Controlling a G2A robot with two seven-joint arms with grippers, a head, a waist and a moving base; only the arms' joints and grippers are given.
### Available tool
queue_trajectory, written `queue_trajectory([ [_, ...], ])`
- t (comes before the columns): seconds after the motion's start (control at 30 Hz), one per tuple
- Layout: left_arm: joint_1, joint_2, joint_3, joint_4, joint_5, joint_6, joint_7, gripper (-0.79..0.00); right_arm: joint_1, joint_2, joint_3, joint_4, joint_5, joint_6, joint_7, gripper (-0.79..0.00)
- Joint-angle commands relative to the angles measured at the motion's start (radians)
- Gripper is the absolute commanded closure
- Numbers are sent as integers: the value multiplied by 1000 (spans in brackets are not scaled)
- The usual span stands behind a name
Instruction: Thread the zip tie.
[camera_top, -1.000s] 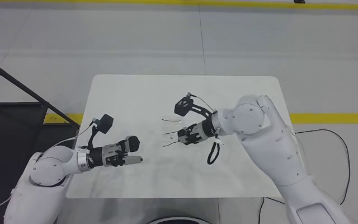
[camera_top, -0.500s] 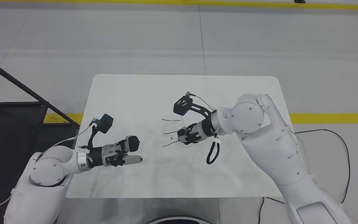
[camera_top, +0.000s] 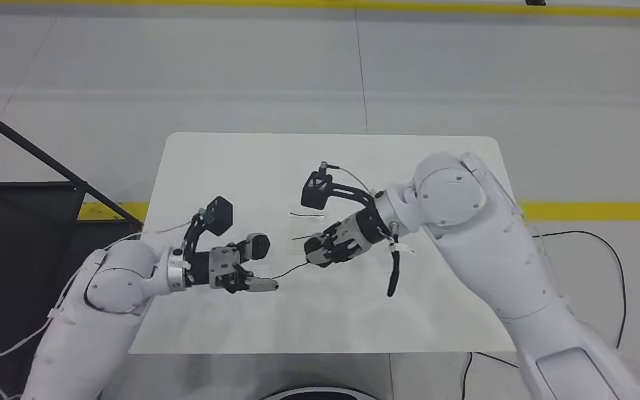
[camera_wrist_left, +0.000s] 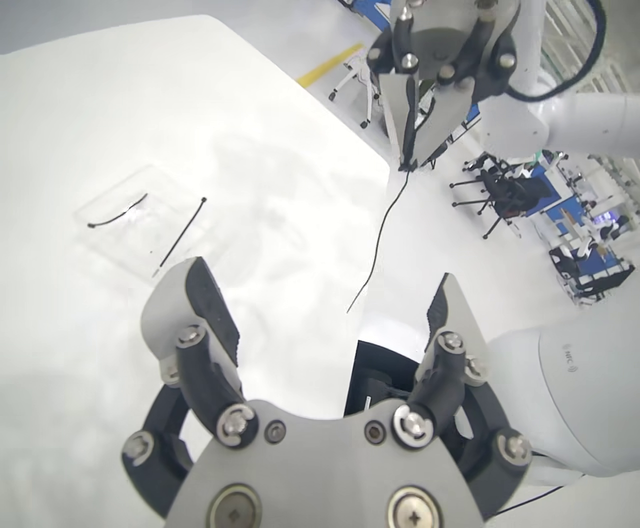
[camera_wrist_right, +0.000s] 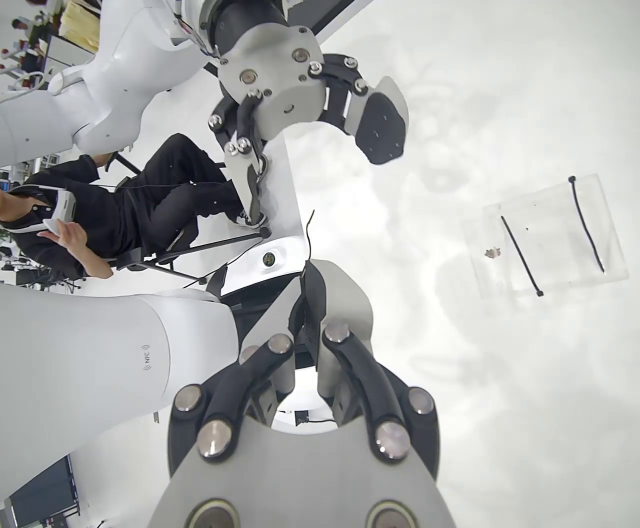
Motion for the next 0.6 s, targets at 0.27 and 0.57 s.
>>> queue_trajectory([
  [0.27,-38,48,95,24,-19,-88,89,-785,58,-1,-57,54,46,3,3,0],
  [0.57,-28,47,103,14,-1,-85,150,-785,39,0,-65,44,31,2,-38,0],
])
